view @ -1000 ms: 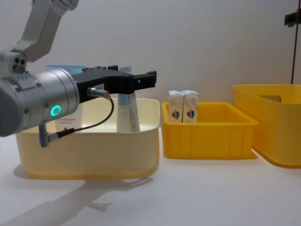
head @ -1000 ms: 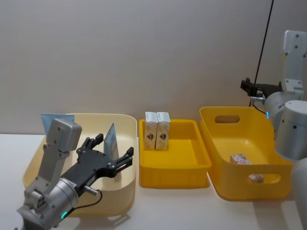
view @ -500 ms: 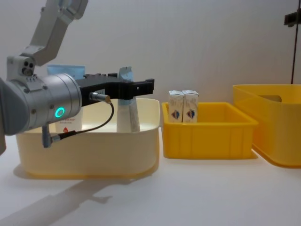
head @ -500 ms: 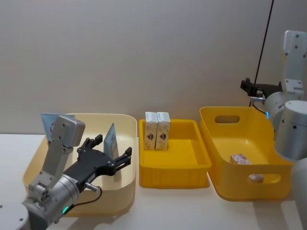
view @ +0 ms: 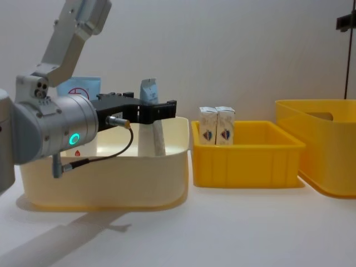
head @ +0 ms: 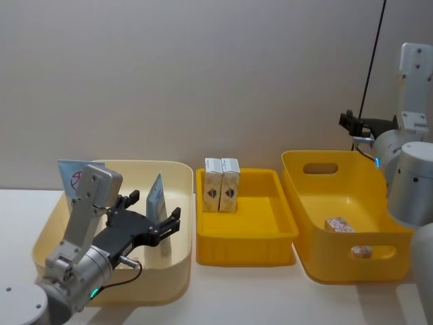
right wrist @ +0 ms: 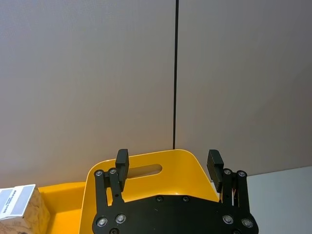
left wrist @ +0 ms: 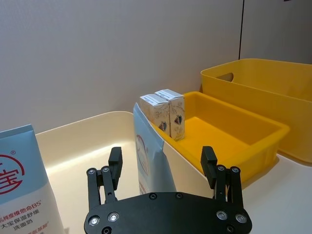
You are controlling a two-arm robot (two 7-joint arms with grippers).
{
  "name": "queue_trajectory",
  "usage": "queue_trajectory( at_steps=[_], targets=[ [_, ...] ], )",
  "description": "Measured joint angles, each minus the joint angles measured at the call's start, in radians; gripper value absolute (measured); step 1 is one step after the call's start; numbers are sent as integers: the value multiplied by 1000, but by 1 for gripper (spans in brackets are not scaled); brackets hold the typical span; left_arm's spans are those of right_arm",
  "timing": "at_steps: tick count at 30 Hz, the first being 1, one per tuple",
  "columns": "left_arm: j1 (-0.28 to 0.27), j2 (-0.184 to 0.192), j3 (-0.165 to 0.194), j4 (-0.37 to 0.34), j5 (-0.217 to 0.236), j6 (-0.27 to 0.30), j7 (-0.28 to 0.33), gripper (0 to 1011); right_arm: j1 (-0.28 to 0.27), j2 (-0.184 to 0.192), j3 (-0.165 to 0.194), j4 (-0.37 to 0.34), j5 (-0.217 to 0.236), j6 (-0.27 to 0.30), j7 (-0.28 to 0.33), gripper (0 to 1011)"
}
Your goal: Bimanual collaborative sorting of washing and personal care products
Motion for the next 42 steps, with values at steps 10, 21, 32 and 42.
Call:
queue_trajectory(
  at_steps=[10, 21, 32, 42],
  targets=[
    [-20, -17, -4, 47, 4, -28, -17, 1003, 0, 0, 0, 0, 0, 0, 0, 1001],
    [-33, -29, -8, 77, 6, -49, -30, 861, 0, 0, 0, 0, 0, 0, 0, 1001],
    [-38, -34, -9, 89, 7, -56, -35, 528, 0, 0, 0, 0, 0, 0, 0, 1001],
    [-39, -35, -10, 94, 7, -59, -37, 206, 0, 0, 0, 0, 0, 0, 0, 1001]
  ],
)
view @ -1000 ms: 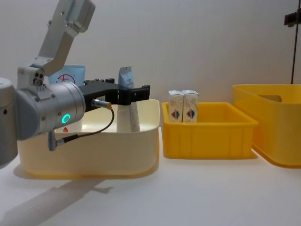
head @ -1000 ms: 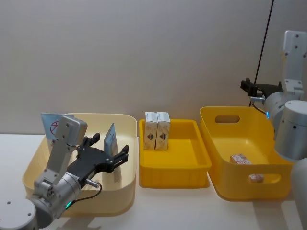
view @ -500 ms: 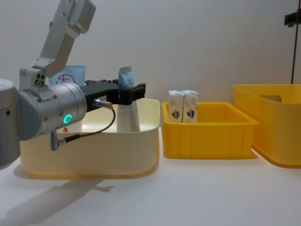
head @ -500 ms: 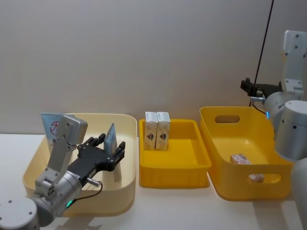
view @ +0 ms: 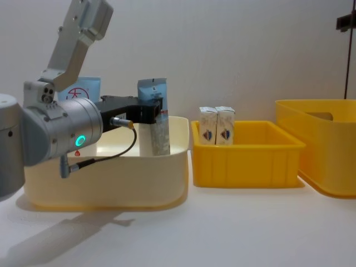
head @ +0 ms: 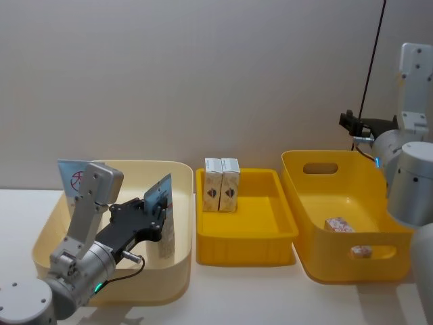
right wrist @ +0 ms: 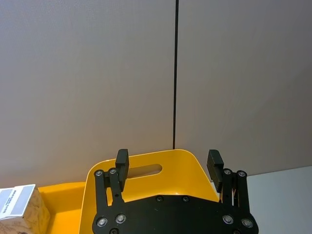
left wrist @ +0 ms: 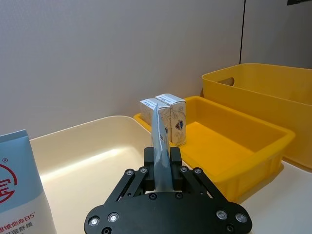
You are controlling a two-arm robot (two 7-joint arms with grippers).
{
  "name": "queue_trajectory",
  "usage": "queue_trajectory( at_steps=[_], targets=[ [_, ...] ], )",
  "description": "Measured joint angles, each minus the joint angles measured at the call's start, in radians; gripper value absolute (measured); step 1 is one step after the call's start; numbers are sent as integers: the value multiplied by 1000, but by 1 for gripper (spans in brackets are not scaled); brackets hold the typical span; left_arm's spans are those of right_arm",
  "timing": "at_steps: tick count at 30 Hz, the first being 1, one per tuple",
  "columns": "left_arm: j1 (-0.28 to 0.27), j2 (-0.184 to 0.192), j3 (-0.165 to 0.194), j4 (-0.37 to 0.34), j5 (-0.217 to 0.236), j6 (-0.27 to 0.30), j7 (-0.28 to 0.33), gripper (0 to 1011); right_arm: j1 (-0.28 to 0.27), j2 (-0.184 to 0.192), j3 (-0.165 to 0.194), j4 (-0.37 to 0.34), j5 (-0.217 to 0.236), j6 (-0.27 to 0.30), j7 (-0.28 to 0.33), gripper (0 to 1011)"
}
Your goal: Bimanual collaborative sorting of washing and personal care products
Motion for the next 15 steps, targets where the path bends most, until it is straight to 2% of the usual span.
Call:
queue_trajectory(
  at_steps=[8, 15],
  targets=[
    [-1, -1, 0, 1, 0, -1, -1, 142, 0, 0, 0, 0, 0, 0, 0, 1001],
    [-1, -1, 0, 2, 0, -1, -2, 141, 0, 0, 0, 0, 0, 0, 0, 1001]
  ],
)
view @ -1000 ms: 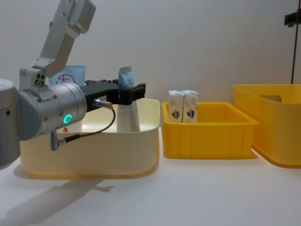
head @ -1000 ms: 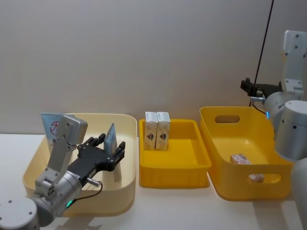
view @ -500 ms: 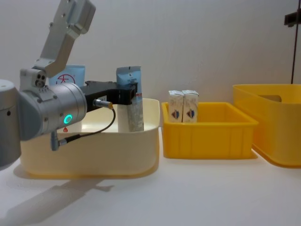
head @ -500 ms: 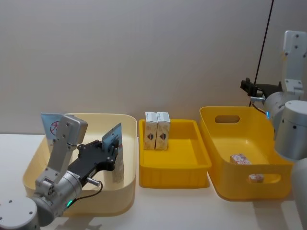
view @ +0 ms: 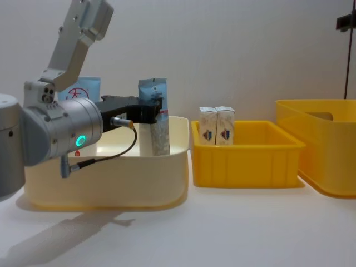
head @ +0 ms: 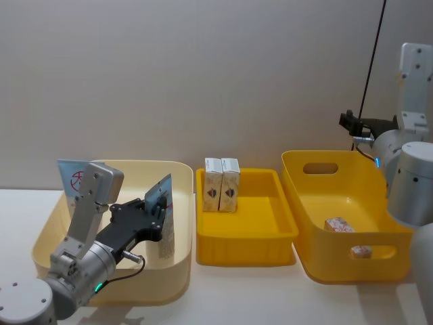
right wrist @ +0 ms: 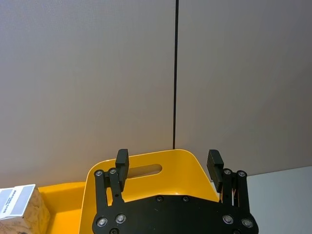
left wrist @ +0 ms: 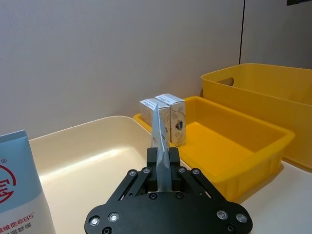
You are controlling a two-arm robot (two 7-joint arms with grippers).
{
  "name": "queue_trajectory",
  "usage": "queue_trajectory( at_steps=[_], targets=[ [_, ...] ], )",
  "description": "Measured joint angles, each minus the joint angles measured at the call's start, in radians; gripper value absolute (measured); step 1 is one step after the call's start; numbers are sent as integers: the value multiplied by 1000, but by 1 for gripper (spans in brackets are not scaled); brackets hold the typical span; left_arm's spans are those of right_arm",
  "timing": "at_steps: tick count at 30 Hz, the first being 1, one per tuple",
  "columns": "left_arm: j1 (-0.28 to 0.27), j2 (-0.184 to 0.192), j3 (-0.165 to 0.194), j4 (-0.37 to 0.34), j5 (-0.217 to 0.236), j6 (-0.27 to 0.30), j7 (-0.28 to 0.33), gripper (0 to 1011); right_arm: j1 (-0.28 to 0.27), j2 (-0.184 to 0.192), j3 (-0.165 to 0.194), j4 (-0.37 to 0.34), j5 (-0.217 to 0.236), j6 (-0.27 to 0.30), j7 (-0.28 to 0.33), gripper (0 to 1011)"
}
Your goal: Bimanual collaborative sorting of washing and personal care products
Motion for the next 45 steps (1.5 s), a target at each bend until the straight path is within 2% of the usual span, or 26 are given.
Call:
queue_trajectory(
  at_steps=[12, 20, 28, 33, 36, 45],
  targets=[
    [-2, 1, -2, -26, 16, -10, 1, 139, 0, 0, 0, 0, 0, 0, 0, 1001],
    [-2, -5, -26, -62, 0, -24, -6, 141, 0, 0, 0, 0, 0, 0, 0, 1001],
    [-17, -14, -60, -107, -41, -44, -38, 140, 0, 0, 0, 0, 0, 0, 0, 1001],
    [-39, -18, -81, -113, -82, -66, -82, 139, 1, 4, -5, 3, -2, -4, 9, 1001],
    [-62, -19, -94, -104, -113, -83, -120, 141, 1, 11, -15, 4, -5, -11, 27, 1001],
    [-103, -22, -110, -71, -159, -105, -173, 139, -3, 39, -51, -2, -10, -30, 105, 1001]
  ],
)
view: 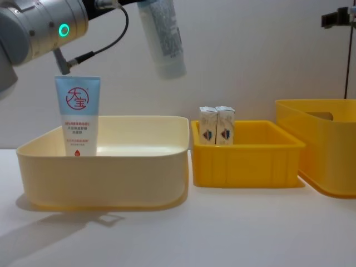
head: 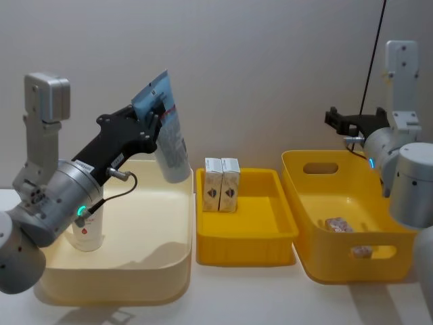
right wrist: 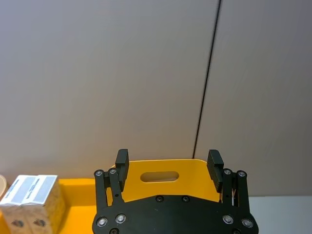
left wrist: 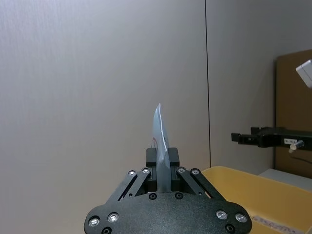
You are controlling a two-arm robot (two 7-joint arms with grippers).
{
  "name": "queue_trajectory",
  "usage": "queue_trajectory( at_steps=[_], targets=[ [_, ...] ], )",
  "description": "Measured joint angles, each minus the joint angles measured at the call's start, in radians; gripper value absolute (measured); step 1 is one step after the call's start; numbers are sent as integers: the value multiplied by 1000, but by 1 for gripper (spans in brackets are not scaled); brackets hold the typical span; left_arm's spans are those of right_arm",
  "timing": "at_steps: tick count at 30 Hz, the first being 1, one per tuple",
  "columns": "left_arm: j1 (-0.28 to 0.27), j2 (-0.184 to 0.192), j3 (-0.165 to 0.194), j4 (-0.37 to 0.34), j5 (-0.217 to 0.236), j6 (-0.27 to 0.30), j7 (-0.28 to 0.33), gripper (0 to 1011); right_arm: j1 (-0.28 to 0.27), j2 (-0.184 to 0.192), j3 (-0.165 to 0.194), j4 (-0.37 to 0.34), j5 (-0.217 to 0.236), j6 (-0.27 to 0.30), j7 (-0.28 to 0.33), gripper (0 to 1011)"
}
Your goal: Bimanual collaborative sorting of washing and personal care products
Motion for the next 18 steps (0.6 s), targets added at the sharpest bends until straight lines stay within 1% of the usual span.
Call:
queue_trajectory(
  at_steps=[4, 6, 7, 9, 10, 13, 16, 17, 18],
  targets=[
    [-10, 1, -6, 11, -13, -5, -9, 139, -7, 20, -22, -14, 0, -2, 58, 1001],
    [-13, 2, -9, 17, -19, -8, -12, 139, -9, 26, -28, -19, 0, -2, 77, 1001],
    [-15, 3, -10, 20, -21, -9, -12, 140, -12, 34, -35, -25, 1, -1, 100, 1001],
    [-18, 4, -12, 27, -25, -11, -14, 140, -15, 42, -43, -32, 1, 1, 119, 1001],
    [-19, 4, -12, 29, -27, -12, -15, 139, -16, 46, -46, -36, 2, 3, 130, 1001],
    [-22, 5, -13, 39, -32, -15, -16, 139, -23, 67, -64, -52, 7, 16, 187, 1001],
    [-24, 6, -14, 48, -36, -18, -16, 140, -26, 80, -74, -62, 10, 23, 220, 1001],
    [-24, 7, -14, 51, -37, -19, -16, 139, -27, 89, -81, -68, 14, 29, 246, 1001],
    [-24, 7, -14, 52, -37, -19, -16, 140, -28, 95, -86, -72, 15, 32, 257, 1001]
  ],
)
